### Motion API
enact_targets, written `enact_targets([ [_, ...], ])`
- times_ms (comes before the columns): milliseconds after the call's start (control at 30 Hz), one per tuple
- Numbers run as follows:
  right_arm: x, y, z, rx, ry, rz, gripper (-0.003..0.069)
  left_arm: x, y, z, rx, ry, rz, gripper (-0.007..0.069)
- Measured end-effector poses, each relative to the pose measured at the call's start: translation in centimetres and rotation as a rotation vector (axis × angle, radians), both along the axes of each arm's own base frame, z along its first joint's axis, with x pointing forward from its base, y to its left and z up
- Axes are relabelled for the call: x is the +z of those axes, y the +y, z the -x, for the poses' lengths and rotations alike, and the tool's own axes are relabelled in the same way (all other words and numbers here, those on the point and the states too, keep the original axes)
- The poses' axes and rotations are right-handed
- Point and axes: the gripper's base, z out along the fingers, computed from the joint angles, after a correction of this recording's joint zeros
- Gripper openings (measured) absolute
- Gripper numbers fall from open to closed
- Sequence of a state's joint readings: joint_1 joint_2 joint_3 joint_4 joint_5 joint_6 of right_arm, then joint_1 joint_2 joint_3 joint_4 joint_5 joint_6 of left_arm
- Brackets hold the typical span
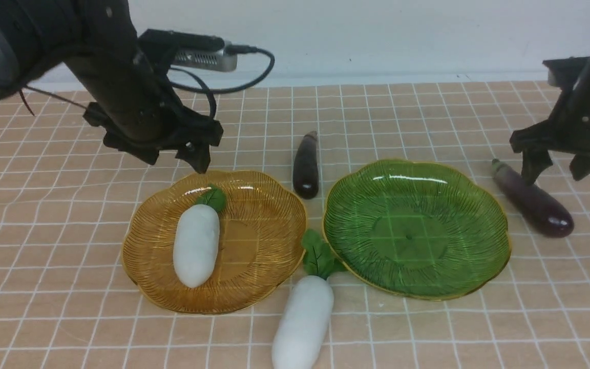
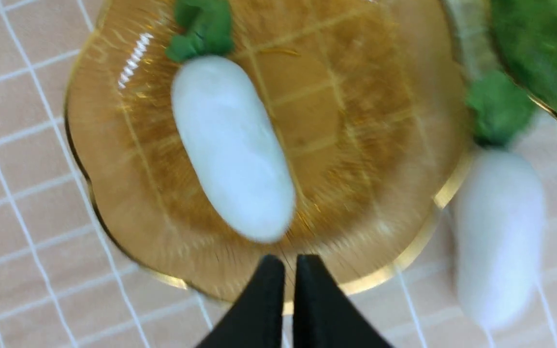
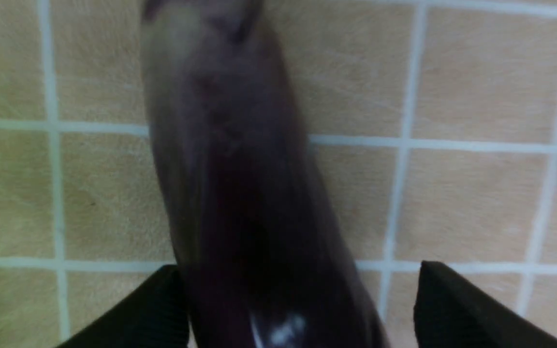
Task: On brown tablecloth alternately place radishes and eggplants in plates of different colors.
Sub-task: 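Pick up the white radish and place it in the left plate, then put the eggplants into the green plate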
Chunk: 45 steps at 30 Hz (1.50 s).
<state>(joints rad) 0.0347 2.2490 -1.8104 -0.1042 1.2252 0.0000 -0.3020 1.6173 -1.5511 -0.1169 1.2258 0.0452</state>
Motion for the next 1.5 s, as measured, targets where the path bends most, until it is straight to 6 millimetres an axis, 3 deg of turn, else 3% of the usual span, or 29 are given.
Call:
enact_targets([
  [67, -1.1, 0.0, -0.1, 0.006, 0.024, 0.0, 0.0519, 0.9, 0.2, 2.3, -0.008, -0.016, 0.012, 0.0],
  [133, -1.3, 0.0, -0.1, 0.0, 0.028, 0.0, 0.039, 1.3, 0.6, 4.4, -0.011, -0.017, 0.02, -0.0003],
  [200, -0.7, 0.0, -0.4, -0.014, 0.006, -0.002, 0.036, 0.8, 1.0, 5.9, -0.011, 0.003, 0.022, -0.0003],
  [400, 5.6, 0.7, -0.1, -0.103, -0.149, -0.095, 0.0364, -2.7, 0.8, 8.1, -0.029, 0.138, 0.016, -0.0003],
  [433, 8.1, 1.0, 0.6, -0.114, -0.199, -0.143, 0.0364, -3.4, 0.5, 8.5, -0.043, 0.164, 0.007, -0.0003],
  [500, 10.7, 1.9, 1.8, -0.128, -0.238, -0.238, 0.0364, -4.5, -0.2, 9.3, -0.069, 0.201, -0.007, -0.0003],
  [600, 12.9, 3.5, 3.4, -0.119, -0.261, -0.334, 0.0364, -5.5, -1.6, 10.2, -0.115, 0.214, -0.012, -0.0003],
  [700, 12.9, 5.3, 4.5, -0.076, -0.228, -0.383, 0.0364, -5.8, -3.4, 10.8, -0.158, 0.172, 0.007, 0.0],
  [833, 10.2, 8.5, 5.6, 0.009, -0.12, -0.392, 0.0364, -6.7, -7.5, 11.0, -0.205, 0.077, 0.083, 0.0064],
  [933, 8.2, 9.7, 5.4, 0.034, -0.065, -0.38, 0.0364, -8.4, -9.4, 10.5, -0.197, 0.078, 0.097, 0.0191],
  [1067, 6.4, 9.7, 4.7, 0.018, -0.044, -0.361, 0.0395, -11.5, -10.9, 8.8, -0.175, 0.08, 0.089, 0.0434],
  [1133, 5.6, 9.7, 4.5, 0.014, -0.037, -0.35, 0.0468, -13.1, -11.5, 8.1, -0.167, 0.088, 0.078, 0.0543],
  [1200, 5.0, 9.6, 4.3, 0.016, -0.03, -0.333, 0.0579, -14.0, -11.7, 7.8, -0.164, 0.097, 0.069, 0.06],
  [1267, 4.8, 9.5, 4.2, 0.021, -0.028, -0.318, 0.0643, -14.7, -11.9, 7.6, -0.161, 0.107, 0.06, 0.0631],
  [1367, 5.2, 9.4, 4.1, 0.032, -0.03, -0.304, 0.068, -15.7, -12.2, 7.2, -0.155, 0.105, 0.06, 0.0636],
  [1500, 8.3, 9.7, 2.8, 0.071, -0.136, -0.328, 0.0675, -17.2, -12.5, 6.8, -0.123, 0.133, 0.052, 0.0563],
])
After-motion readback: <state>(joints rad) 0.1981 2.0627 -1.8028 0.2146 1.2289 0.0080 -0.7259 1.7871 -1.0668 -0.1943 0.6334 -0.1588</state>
